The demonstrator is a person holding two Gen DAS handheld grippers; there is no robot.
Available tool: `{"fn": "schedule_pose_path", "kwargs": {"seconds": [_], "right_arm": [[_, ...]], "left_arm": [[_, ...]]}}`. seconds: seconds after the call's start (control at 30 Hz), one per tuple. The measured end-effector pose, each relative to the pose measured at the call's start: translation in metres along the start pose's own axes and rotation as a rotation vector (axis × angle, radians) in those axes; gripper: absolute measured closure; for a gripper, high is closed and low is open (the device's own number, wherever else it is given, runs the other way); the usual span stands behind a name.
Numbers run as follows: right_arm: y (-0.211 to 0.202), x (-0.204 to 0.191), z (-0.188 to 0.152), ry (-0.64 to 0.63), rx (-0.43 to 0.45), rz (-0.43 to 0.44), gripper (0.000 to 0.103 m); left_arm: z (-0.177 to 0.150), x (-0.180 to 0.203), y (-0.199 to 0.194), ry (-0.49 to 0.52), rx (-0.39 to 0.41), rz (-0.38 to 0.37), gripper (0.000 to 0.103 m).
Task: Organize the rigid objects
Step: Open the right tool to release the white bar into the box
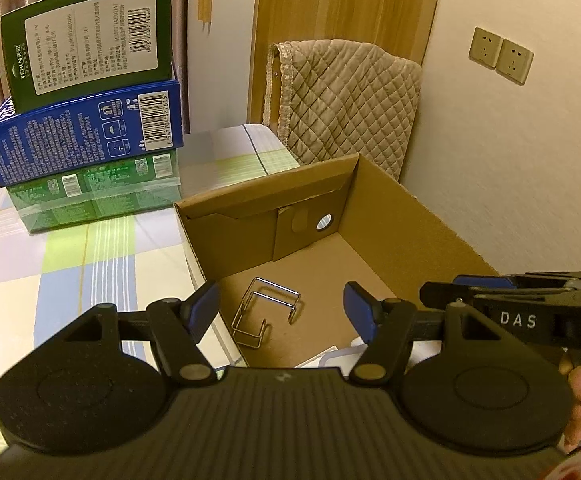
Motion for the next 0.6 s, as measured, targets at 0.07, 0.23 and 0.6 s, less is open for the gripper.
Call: {"fn": "schedule_pose_path", "kwargs": {"seconds": [0.07,0.23,0.6], "right_arm": [[-0.003,-0.003,0.001,-0.017,0.009,-0.009,0.065],[-0.015,-0.008,0.000,-0.026,0.022,-0.013,0.065],[-0.064,-0.021,-0.018,-0.052,0.031,-0.030,0.040]], "left_arm": [[0.000,0.000,-0.003,0.000,0.005,0.001,0.039],[-0.003,-0.001,-0.016,-0.013,0.010,0.001,0.039],[-0.020,0.004,-0.065,-0.030,0.016,0.046,0.029]]}}
Point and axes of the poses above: each gripper's, at about its wrist camera, not at the fingertips, and y roughly the way its jaws point, x to its right, z to its top, the point moved 6 cm from there along y, roughly the way its jaws point
